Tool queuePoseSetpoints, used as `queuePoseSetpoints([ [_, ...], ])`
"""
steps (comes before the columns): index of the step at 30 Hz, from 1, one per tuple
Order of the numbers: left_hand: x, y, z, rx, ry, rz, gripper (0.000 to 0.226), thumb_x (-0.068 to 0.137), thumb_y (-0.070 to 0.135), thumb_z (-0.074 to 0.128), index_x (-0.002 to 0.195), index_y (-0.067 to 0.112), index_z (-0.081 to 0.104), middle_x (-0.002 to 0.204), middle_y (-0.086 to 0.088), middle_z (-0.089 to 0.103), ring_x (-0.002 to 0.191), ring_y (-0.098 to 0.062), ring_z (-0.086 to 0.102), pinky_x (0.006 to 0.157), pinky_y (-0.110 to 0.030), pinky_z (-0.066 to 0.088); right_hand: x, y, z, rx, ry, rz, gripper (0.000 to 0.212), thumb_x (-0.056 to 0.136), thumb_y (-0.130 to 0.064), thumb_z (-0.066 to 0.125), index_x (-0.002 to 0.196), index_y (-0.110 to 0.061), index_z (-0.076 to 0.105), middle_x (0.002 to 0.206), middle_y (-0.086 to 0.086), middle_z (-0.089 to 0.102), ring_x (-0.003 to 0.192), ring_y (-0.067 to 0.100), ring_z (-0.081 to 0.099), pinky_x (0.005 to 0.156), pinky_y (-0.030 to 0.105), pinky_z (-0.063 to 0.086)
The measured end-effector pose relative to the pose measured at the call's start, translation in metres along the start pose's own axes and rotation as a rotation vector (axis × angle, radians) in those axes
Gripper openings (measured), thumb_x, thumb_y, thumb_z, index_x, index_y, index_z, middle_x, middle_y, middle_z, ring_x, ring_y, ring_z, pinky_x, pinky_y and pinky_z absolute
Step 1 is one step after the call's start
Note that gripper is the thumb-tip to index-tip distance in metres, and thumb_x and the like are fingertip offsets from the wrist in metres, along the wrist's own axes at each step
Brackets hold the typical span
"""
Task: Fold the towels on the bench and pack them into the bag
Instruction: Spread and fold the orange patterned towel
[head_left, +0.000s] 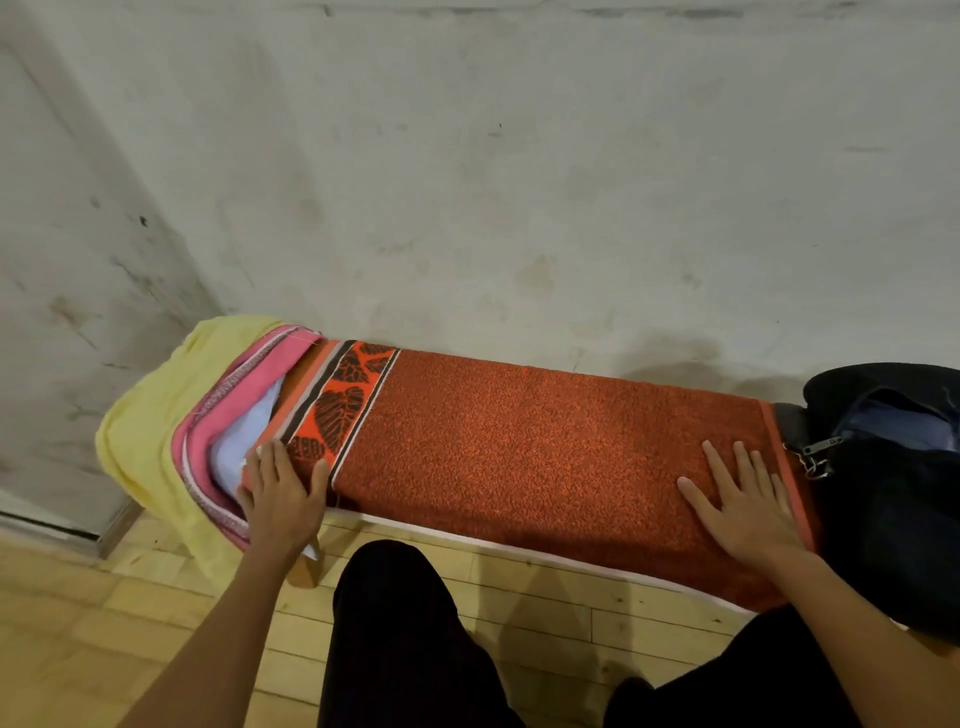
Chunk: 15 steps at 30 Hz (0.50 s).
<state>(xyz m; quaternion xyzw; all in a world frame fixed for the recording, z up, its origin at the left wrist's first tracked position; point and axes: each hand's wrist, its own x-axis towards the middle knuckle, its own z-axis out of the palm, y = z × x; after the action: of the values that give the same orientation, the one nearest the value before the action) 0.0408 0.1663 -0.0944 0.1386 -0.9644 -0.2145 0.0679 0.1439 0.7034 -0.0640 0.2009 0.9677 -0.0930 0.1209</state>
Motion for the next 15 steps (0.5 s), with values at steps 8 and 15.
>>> queuePoseSetpoints([
  [8,0.013,-0.007,-0.012,-0.191,0.028,0.037,0.063,0.09,0.018,0.07,0.135,-0.013,0.038,0.144,-0.035,0.028,0.137,-0.048,0.024,0.114,-0.057,0.024,-0.002,-0.002,-0.001,0.0,0.01,-0.001,0.082,0.084,-0.078,0.009,0.154,-0.041,-0.014,0.165,0.004,-0.018,0.152,0.02,-0.016,0.122,0.04,-0.01],
  [15,0.016,0.001,-0.019,0.023,0.043,0.002,0.075,0.078,0.054,0.053,0.12,-0.008,0.053,0.128,-0.029,0.043,0.127,-0.043,0.034,0.105,-0.058,0.035,-0.001,-0.001,0.0,-0.002,0.008,-0.004,0.078,0.091,-0.075,0.015,0.155,-0.039,-0.011,0.165,0.004,-0.018,0.152,0.02,-0.017,0.122,0.04,-0.011],
])
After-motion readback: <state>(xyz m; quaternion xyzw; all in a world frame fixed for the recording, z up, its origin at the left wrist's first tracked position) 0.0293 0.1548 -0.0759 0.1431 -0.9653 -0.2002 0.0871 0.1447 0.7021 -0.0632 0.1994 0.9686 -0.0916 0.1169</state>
